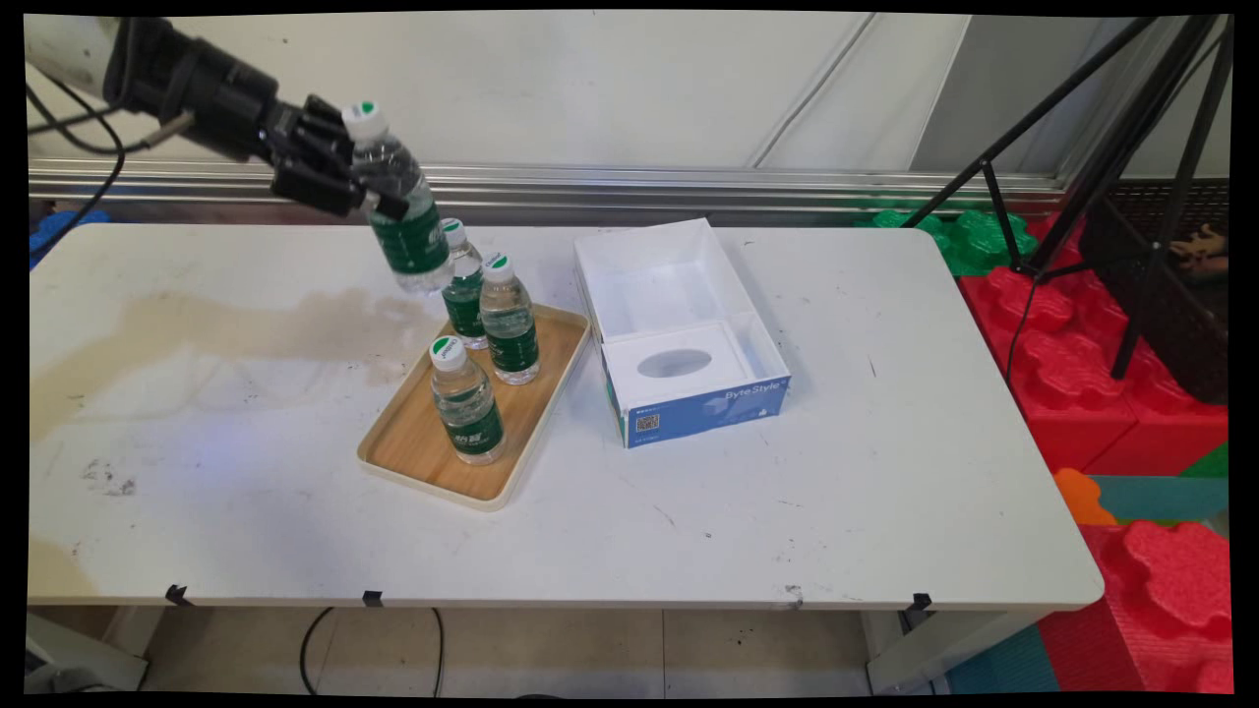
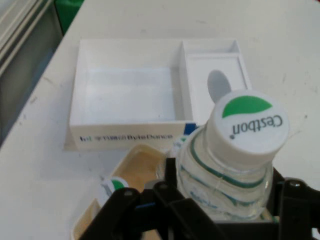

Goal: Place the picked object on the tray

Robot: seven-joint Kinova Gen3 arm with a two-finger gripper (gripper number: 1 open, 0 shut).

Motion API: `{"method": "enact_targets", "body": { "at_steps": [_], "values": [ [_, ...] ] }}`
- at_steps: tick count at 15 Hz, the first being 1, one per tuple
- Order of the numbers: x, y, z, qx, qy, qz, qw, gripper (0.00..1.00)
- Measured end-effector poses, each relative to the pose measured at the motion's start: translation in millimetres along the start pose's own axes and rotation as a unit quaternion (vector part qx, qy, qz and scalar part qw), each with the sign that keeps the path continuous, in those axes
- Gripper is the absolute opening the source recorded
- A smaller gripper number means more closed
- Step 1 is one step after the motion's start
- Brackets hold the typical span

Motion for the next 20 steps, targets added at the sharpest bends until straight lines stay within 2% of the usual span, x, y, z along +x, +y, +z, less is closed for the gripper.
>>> {"method": "enact_targets", "body": {
  "at_steps": [8, 20],
  "values": [
    [-44, 10, 37, -0.007, -0.03, -0.002, 0.9995, 0.0],
    [-99, 15, 90, -0.01, -0.063, -0.003, 0.998, 0.0]
  ]
}}
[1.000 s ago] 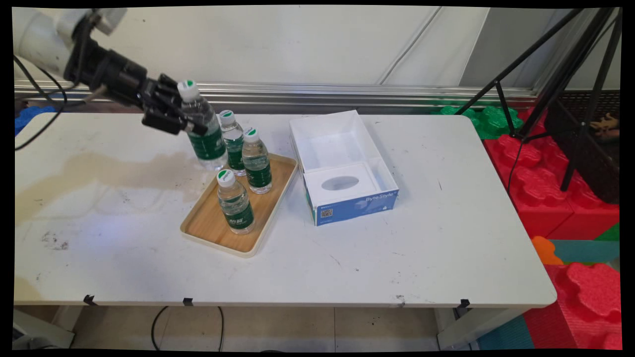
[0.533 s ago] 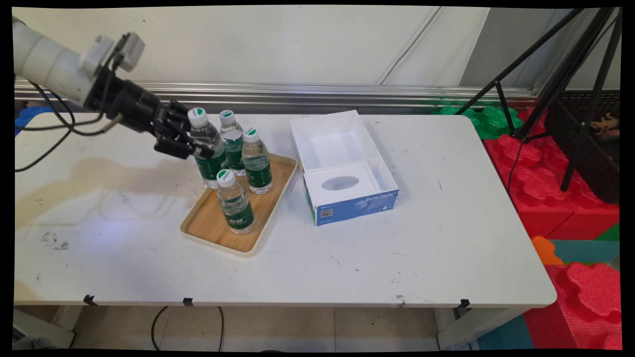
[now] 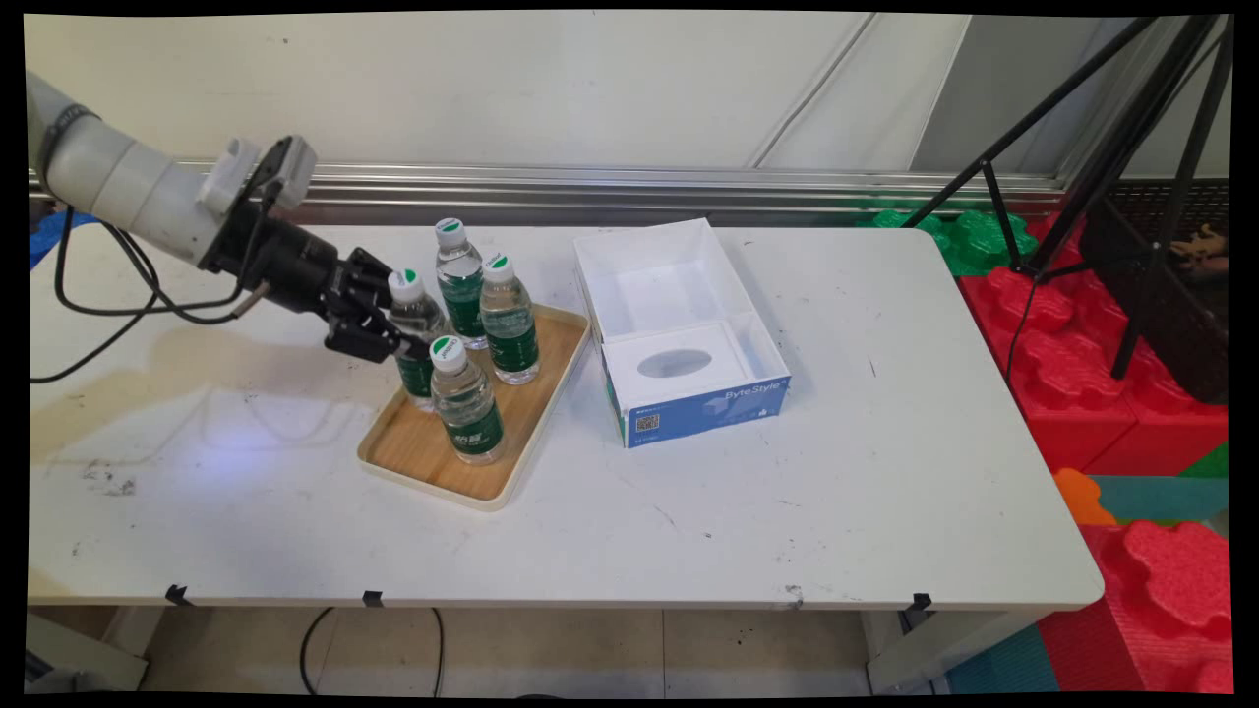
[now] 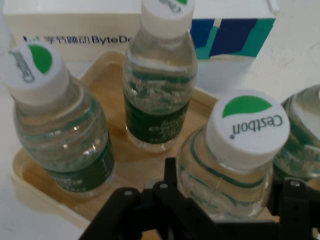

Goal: Place the picked object on the tray

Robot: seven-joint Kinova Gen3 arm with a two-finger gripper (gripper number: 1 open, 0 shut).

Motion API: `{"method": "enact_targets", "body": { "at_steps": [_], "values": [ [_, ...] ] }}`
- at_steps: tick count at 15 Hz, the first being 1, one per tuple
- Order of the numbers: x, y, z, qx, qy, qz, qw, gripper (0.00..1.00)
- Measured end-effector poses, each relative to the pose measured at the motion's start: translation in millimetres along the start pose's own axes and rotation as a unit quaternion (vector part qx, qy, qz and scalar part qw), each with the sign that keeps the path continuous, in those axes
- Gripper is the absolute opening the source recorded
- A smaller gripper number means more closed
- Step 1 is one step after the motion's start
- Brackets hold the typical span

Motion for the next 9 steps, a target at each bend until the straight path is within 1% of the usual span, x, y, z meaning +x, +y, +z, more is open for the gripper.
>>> {"method": "enact_targets", "body": {
  "at_steps": [4, 5, 9],
  "values": [
    [-13, 2, 10, -0.001, -0.006, -0.005, 1.0, 0.0],
    [-15, 3, 12, -0.002, -0.006, -0.007, 1.0, 1.0],
    [-21, 4, 15, -0.003, -0.005, -0.013, 0.9999, 1.0]
  ]
}}
